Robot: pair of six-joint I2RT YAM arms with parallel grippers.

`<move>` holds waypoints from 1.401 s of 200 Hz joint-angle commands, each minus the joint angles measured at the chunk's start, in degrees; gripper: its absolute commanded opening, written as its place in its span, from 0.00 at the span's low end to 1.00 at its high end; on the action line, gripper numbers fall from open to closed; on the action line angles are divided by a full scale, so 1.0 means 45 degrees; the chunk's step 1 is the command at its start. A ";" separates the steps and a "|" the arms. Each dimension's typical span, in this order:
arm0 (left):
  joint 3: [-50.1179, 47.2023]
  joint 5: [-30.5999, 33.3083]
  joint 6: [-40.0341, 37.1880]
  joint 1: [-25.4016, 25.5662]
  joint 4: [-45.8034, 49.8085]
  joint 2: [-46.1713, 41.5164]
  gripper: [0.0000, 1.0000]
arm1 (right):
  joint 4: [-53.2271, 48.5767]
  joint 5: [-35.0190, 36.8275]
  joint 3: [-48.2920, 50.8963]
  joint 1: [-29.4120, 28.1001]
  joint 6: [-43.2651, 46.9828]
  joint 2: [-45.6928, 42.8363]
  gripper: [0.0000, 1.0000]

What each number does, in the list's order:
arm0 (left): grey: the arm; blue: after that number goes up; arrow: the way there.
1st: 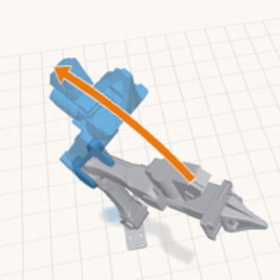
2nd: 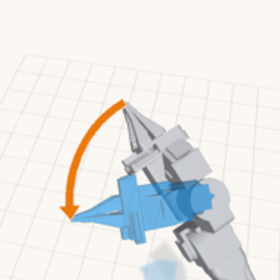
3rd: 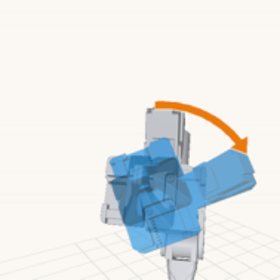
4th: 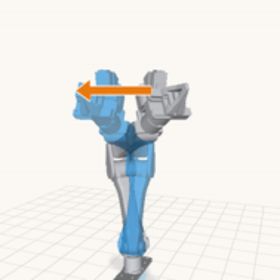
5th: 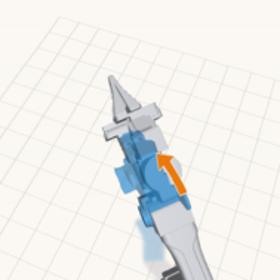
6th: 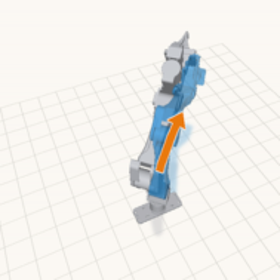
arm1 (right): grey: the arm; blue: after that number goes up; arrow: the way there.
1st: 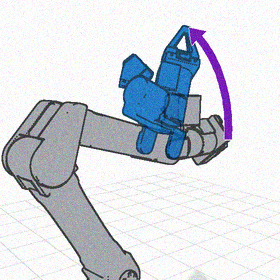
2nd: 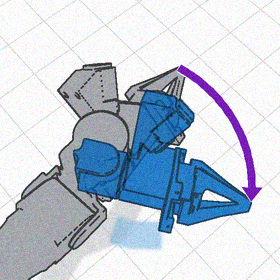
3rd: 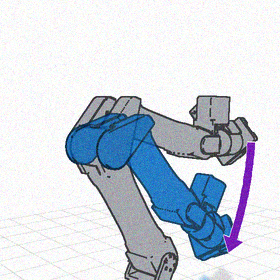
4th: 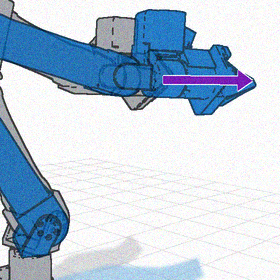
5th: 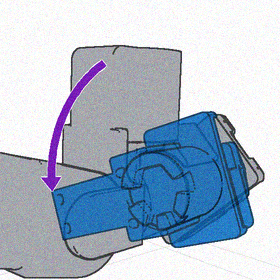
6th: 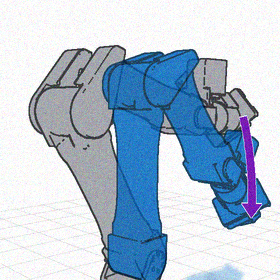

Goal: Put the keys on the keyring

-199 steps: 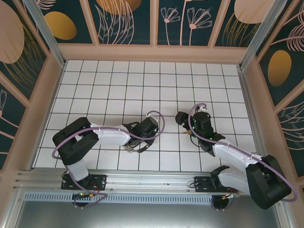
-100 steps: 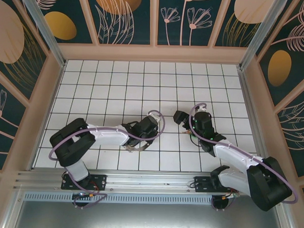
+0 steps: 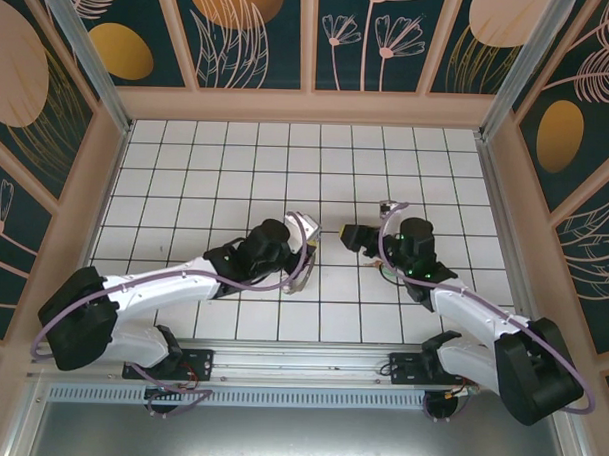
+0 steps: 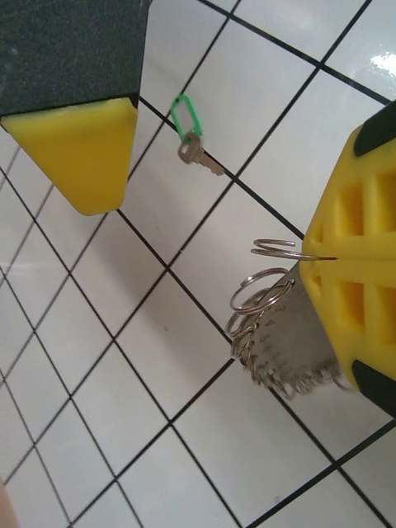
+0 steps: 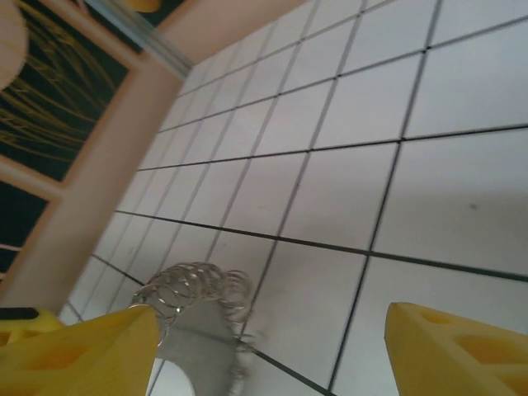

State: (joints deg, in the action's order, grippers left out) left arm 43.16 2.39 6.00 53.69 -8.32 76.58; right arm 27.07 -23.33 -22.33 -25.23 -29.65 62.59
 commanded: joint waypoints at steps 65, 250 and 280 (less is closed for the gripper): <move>0.0707 -0.4241 -0.0873 -0.1593 -0.1820 -0.0796 0.00 | 0.2636 -0.4675 -0.1386 0.0681 -0.0130 -0.0311 0.47; 0.2473 -0.8475 -0.0796 -0.2678 -0.1347 0.0178 0.00 | 0.3574 -0.7010 -0.2206 0.0349 -0.0111 0.0774 0.50; 0.2704 -0.8947 -0.0806 -0.2703 -0.1087 0.0319 0.00 | 0.3643 -0.7081 -0.2265 0.0330 -0.0076 0.0818 0.48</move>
State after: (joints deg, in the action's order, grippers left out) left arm 52.75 -33.82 2.59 41.89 -12.91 77.32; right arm 41.39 -53.10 -30.48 -23.27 -31.46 66.17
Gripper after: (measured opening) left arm 0.045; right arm 0.486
